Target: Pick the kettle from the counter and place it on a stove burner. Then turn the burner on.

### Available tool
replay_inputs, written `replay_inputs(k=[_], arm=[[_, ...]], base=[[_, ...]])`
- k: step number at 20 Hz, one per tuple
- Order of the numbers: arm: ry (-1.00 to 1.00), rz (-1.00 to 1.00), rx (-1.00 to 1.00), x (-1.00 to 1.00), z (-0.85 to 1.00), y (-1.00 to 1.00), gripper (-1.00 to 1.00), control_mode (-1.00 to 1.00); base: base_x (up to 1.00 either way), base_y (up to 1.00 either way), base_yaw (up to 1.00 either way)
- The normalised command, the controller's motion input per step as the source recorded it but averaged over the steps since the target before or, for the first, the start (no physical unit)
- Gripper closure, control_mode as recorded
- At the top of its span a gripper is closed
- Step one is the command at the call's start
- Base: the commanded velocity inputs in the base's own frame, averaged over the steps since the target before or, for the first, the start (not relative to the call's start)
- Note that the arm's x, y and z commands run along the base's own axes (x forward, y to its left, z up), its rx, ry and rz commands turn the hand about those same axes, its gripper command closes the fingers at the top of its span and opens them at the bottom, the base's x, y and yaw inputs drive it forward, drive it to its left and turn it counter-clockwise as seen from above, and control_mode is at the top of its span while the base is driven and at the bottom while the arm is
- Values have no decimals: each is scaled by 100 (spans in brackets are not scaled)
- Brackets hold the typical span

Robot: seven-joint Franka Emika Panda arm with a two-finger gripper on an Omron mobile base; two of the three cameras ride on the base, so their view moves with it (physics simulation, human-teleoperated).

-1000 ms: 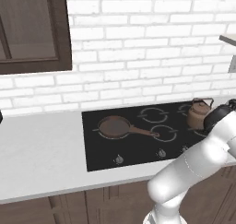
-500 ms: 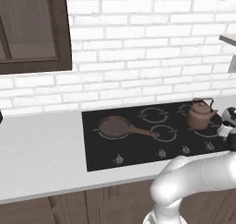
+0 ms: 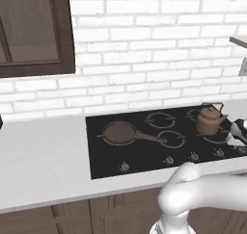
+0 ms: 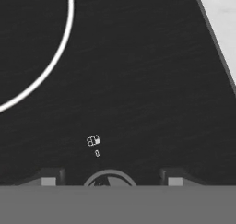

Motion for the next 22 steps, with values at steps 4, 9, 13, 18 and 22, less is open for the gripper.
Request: replay_inputs(k=[4, 9, 13, 18, 22], arm=[[0, 0, 0, 0, 0, 0, 100, -100], [0, 40, -3, -6, 0, 11, 100, -100], [0, 78, -9, -8, 0, 15, 100, -100], [-5, 81, -13, -6, 0, 9, 100, -100], [-2, 12, -2, -3, 0, 0, 100, -100]], base=[[0, 0, 0], [0, 0, 0], [0, 0, 0], [0, 0, 0], [0, 0, 0]])
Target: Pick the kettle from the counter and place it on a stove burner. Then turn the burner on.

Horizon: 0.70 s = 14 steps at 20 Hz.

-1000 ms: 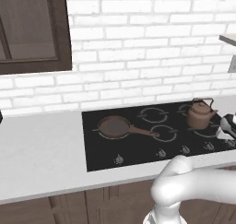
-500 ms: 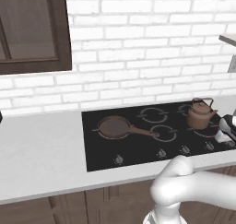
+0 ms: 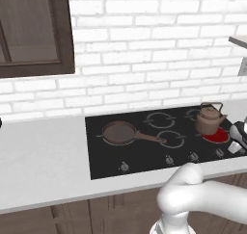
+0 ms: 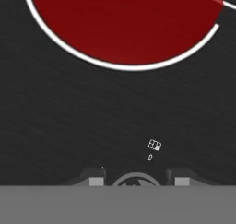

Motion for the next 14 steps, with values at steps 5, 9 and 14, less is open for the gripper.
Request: replay_inputs(k=[5, 9, 14], arm=[[0, 0, 0, 0, 20, 0, -100, -100], [-1, 0, 0, 13, 96, 0, -100, -100], [-7, 0, 0, -2, 60, 0, -100, -100]], base=[[0, 0, 0], [0, 0, 0], [0, 0, 0]])
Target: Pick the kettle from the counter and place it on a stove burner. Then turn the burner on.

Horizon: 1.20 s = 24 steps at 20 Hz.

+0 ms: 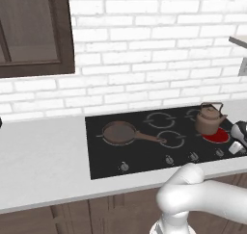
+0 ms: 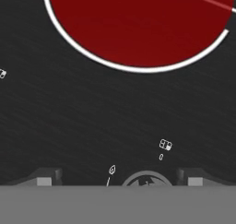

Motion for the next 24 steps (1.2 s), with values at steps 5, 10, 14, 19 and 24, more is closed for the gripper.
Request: replay_inputs(k=[5, 10, 14, 19, 24], arm=[[0, 0, 0, 0, 0, 0, -100, -100], [0, 0, 0, 0, 0, 0, -100, -100], [0, 0, 0, 0, 0, 0, -100, -100], [0, 0, 0, 0, 0, 0, -100, -100], [0, 0, 0, 0, 0, 0, -100, -100]], base=[[0, 0, 0], [0, 0, 0], [0, 0, 0], [0, 0, 0], [0, 0, 0]])
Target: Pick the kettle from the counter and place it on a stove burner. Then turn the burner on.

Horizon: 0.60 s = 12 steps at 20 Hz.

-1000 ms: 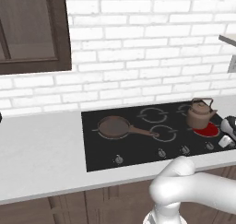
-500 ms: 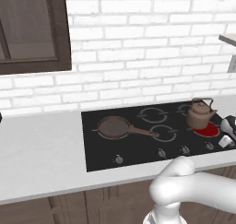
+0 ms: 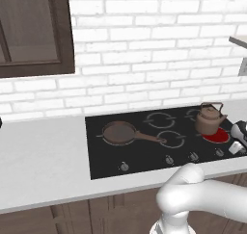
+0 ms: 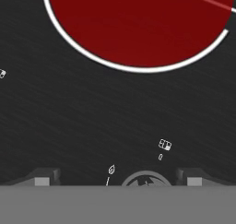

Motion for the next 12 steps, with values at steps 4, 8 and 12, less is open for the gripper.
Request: replay_inputs(k=[4, 8, 12], arm=[[0, 0, 0, 0, 0, 0, -100, -100], [0, 0, 0, 0, 0, 0, -100, -100], [0, 0, 0, 0, 0, 0, -100, -100]], base=[[0, 0, 0], [0, 0, 0], [0, 0, 0]])
